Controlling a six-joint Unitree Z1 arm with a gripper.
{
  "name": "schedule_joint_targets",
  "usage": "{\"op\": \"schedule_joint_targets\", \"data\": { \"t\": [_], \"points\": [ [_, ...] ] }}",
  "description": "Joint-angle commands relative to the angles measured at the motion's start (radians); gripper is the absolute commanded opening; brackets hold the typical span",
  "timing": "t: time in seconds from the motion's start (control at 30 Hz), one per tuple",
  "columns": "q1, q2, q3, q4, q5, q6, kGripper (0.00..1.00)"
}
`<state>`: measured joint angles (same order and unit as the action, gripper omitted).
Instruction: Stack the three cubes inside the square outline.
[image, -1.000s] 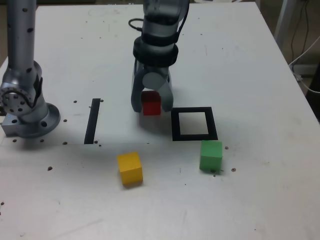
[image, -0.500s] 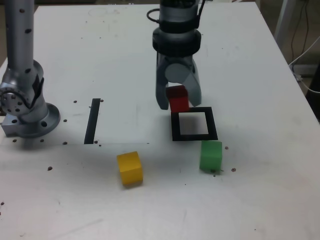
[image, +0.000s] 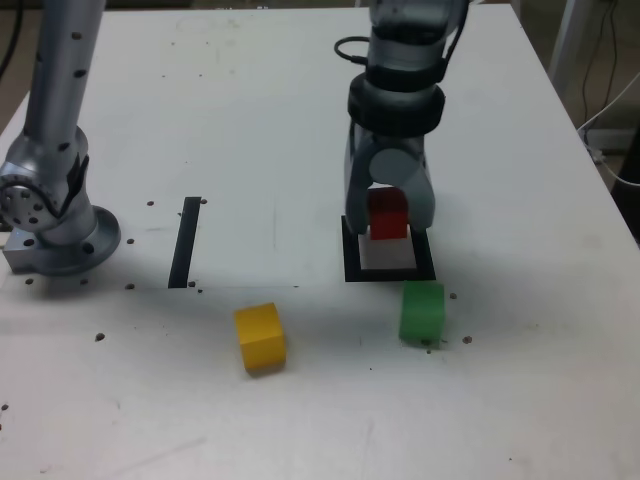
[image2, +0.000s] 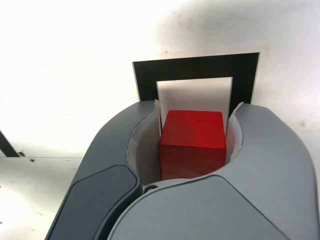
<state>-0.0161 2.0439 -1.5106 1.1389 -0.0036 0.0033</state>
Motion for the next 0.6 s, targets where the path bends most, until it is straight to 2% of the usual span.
{"op": "schedule_joint_targets", "data": {
  "t": [0.0,0.57],
  "points": [
    [-0.002,0.011,-0.006,0.009,0.004,-0.005,0.12],
    [-0.002,0.053,0.010,0.003,0.000,-0.016,0.14]
  ]
}}
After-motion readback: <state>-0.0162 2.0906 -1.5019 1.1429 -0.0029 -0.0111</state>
